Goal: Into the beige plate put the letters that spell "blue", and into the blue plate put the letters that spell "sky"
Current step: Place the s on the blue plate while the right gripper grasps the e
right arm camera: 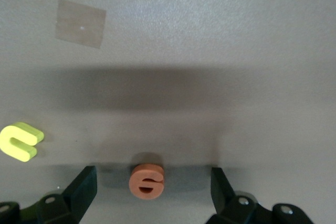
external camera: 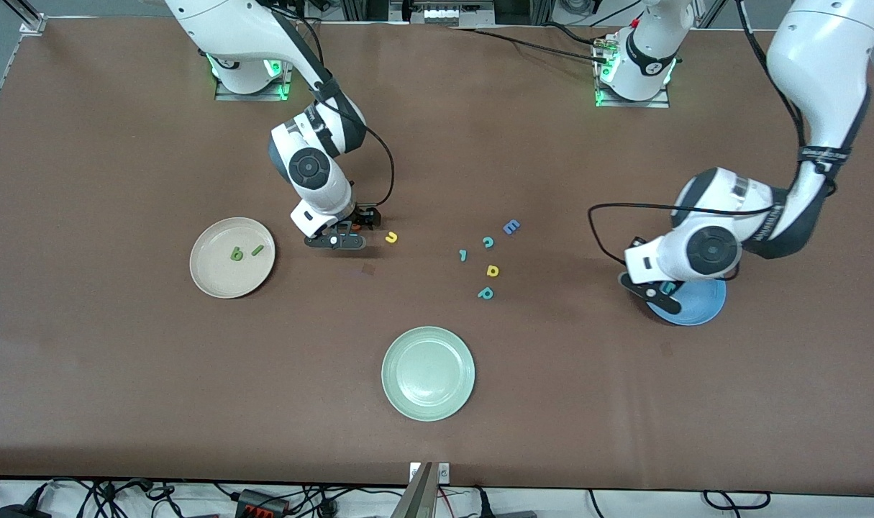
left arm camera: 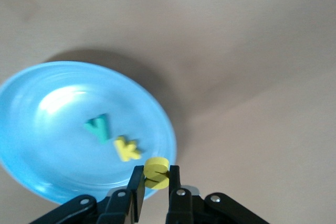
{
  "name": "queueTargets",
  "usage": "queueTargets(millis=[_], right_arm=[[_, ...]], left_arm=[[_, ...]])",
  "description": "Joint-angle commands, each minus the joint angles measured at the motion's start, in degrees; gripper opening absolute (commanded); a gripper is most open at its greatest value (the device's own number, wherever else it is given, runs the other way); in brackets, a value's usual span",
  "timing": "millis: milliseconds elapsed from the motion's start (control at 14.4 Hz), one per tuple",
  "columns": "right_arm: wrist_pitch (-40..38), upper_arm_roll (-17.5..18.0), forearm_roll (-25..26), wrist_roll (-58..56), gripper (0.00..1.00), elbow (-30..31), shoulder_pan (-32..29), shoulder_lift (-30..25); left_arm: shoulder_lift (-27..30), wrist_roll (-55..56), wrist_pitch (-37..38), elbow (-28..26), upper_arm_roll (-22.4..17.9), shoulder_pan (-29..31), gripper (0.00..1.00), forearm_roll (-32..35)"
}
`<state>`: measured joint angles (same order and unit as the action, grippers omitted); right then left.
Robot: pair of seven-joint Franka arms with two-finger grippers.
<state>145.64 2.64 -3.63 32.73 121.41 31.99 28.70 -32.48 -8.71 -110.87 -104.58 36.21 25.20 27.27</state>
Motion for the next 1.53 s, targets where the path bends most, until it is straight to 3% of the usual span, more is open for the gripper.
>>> queueTargets(millis=[0,69,139,208,486,834,973,1251,1459], right_arm=[[0.9,-0.4,-0.8,1.7,0.81,0.4,1.2,-0.1],[0.7,-0.4,-0.8,1.8,0.78,0.4,1.2,-0.2],[0.5,-0.4,-0.8,2.2,0.77,0.4,1.2,-0.3],[0.4,-0.4,-0.8,2.3,0.75,0.4,1.2,-0.4],[0.3,-0.4,-0.8,2.7,0.72,0.2,1.1,-0.6],[0.3,-0.4,-0.8,3.6,0.35,0.2,1.2,-0.8],[0.0,-0.4,-0.8,3.6,0.26,0.2,1.2,-0.9],[-2.5,-0.4,-0.8,3.0,0.21,-0.4,0.5,-3.1],[-9.8,-0.6,-0.8,2.4,0.2,-4.1,-2.4,-6.6]], left_arm=[[-2.8,-3.2,0.9,2.7,-0.8,0.8,0.09,2.8],[-3.3,-3.2,1.0,2.8,-0.8,0.6,0.26,3.1],[-3.3,-3.2,1.0,2.8,-0.8,0.4,0.51,3.2],[-3.3,-3.2,1.4,2.8,-0.7,0.6,1.0,3.1],[-2.8,-2.6,1.5,3.8,0.2,-0.1,1.0,2.5],[-2.8,-2.3,8.4,9.8,2.9,-0.7,1.0,2.1],[-2.9,-2.1,9.9,12.5,3.2,-2.3,1.0,1.6],[-3.1,-2.0,10.5,16.0,3.1,-2.6,1.0,-1.3],[-3.5,-1.7,10.4,16.1,3.1,-3.2,1.0,-1.3]])
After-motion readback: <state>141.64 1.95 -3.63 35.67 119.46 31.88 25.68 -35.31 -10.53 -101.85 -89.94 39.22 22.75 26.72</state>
